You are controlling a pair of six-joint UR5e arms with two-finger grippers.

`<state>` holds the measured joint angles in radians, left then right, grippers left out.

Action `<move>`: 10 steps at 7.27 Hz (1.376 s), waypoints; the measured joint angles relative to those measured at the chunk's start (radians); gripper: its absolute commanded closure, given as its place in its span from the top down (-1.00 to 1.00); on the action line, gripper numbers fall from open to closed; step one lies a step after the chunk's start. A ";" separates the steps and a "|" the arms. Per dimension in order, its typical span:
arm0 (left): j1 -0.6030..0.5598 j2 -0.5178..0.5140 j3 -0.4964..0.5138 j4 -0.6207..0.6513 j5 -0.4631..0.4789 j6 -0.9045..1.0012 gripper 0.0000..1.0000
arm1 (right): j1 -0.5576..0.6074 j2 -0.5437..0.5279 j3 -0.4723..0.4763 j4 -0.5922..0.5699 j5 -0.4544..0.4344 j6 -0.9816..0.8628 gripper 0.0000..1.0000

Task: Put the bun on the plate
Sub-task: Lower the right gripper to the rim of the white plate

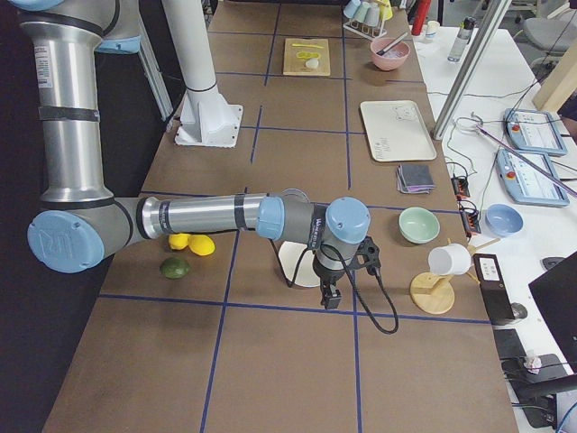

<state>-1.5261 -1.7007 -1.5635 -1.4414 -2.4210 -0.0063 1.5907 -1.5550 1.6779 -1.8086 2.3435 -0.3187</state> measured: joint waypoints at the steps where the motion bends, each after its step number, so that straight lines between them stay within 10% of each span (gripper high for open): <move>1: 0.000 0.007 -0.010 -0.007 0.000 -0.002 1.00 | -0.001 0.000 0.001 0.000 0.001 0.000 1.00; 10: 0.003 0.124 -0.107 -0.029 0.016 -0.024 1.00 | -0.131 -0.109 -0.039 0.301 0.051 0.295 1.00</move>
<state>-1.5233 -1.5771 -1.6703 -1.4700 -2.4048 -0.0307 1.4599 -1.6638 1.6385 -1.5074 2.3940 -0.0241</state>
